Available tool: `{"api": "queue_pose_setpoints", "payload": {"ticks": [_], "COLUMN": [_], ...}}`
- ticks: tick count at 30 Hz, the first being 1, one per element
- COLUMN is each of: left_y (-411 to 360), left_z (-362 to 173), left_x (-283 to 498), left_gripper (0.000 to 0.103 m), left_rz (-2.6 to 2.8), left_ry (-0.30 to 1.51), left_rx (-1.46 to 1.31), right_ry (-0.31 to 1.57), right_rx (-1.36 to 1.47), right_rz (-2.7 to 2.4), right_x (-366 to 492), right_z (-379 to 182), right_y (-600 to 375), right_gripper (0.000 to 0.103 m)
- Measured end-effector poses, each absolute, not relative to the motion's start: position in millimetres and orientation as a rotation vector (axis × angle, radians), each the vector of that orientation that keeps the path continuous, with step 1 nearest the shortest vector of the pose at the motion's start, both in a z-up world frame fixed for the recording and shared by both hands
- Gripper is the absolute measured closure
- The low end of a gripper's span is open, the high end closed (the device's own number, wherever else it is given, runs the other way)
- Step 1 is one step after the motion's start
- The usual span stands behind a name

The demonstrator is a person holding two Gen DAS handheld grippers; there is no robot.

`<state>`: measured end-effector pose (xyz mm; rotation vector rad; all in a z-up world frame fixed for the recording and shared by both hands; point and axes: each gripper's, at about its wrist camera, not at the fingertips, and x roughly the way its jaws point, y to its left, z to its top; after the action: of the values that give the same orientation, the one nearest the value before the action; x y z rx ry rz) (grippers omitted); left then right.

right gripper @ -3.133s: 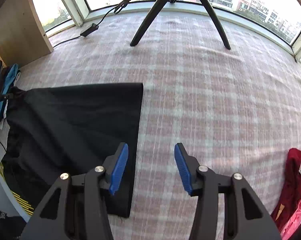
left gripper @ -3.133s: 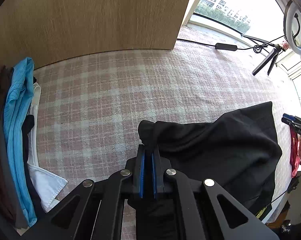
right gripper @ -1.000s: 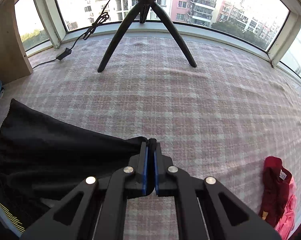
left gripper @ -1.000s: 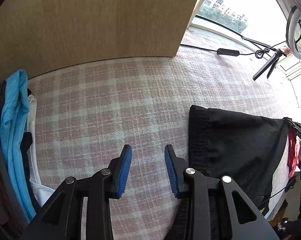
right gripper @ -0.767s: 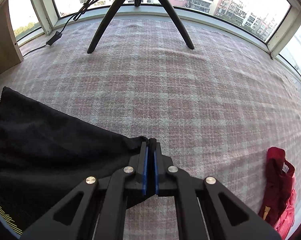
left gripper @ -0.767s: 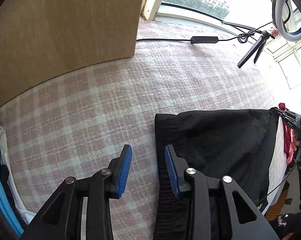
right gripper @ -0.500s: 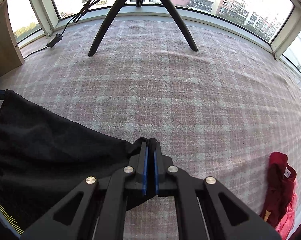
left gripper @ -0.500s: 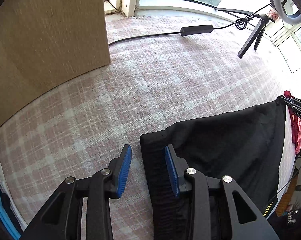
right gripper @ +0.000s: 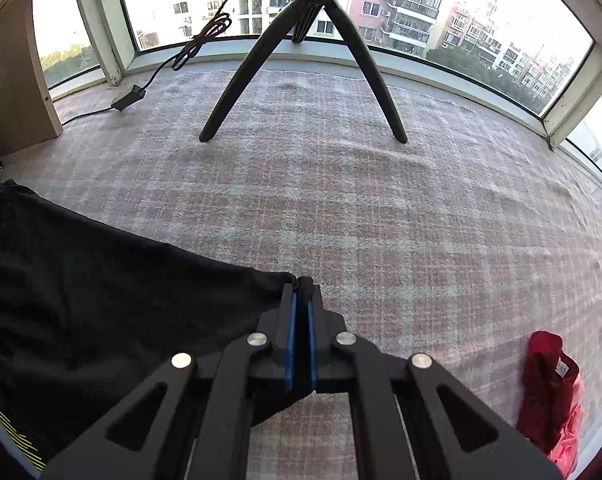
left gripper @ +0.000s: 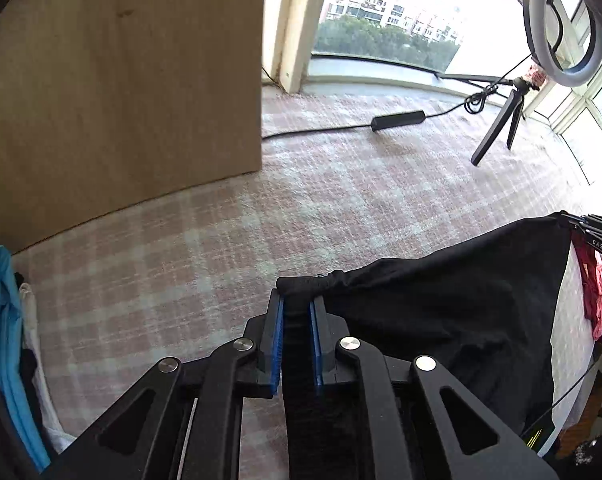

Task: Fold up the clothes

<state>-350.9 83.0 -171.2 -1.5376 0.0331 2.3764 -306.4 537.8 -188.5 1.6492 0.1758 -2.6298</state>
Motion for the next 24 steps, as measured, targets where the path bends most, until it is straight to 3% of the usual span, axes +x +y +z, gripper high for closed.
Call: {"api": "queue_pose_setpoints", "payload": {"ticks": [5,8,10,12,15,17,18,19,21,24], "left_y": [28.2,6.0,-1.9,-12.1,-29.8,-40.3,-45.3,-47.6,-59.7,-70.0], "left_z": [-128.5,-156.7,-183.0,-189.9,-172.0,-151.2,-141.5,-134.3,-127.2,-135.3], "left_x": [-341.1,-361.5,-366.5,-358.4,-329.3,-299.6,-282.0,-266.1,-240.8,-219.7], "left_gripper": [0.092,0.084,0.081,0.078,0.076,0.076,0.076,0.072,0.059,0.063], "left_rz": [2.543,2.519,2.483,2.469,2.491,2.509,2.525,2.526,2.528,2.508], "left_ry": [0.029,0.027,0.030,0.030,0.027,0.059,0.101,0.129,0.146,0.096], "left_rx": [-1.464,-1.621,-1.757,-1.808,-1.775,-1.735,-1.723,-1.695,-1.677,-1.740], "right_ry": [0.224,0.318,0.381,0.430,0.363,0.289,0.249,0.210,0.152,0.121], "right_rx": [1.458,1.403,1.481,1.539,1.507,1.506,1.516,1.526,1.546,1.633], "right_rz": [-2.646,-2.622,-2.546,-2.517,-2.542,-2.566,-2.563,-2.559,-2.549,-2.539], "right_x": [-333.5,-364.6,-387.3,-391.4,-364.8,-334.9,-314.6,-293.9,-246.4,-186.8], "right_z": [-157.5,-162.0,-180.5,-188.0,-167.0,-147.6,-140.1,-133.1,-129.2,-145.0], "right_y": [493.7,457.0,435.5,427.3,440.6,460.5,471.2,481.7,496.2,502.9], "right_gripper": [0.098,0.096,0.082,0.082,0.082,0.074,0.065,0.061,0.060,0.060]}}
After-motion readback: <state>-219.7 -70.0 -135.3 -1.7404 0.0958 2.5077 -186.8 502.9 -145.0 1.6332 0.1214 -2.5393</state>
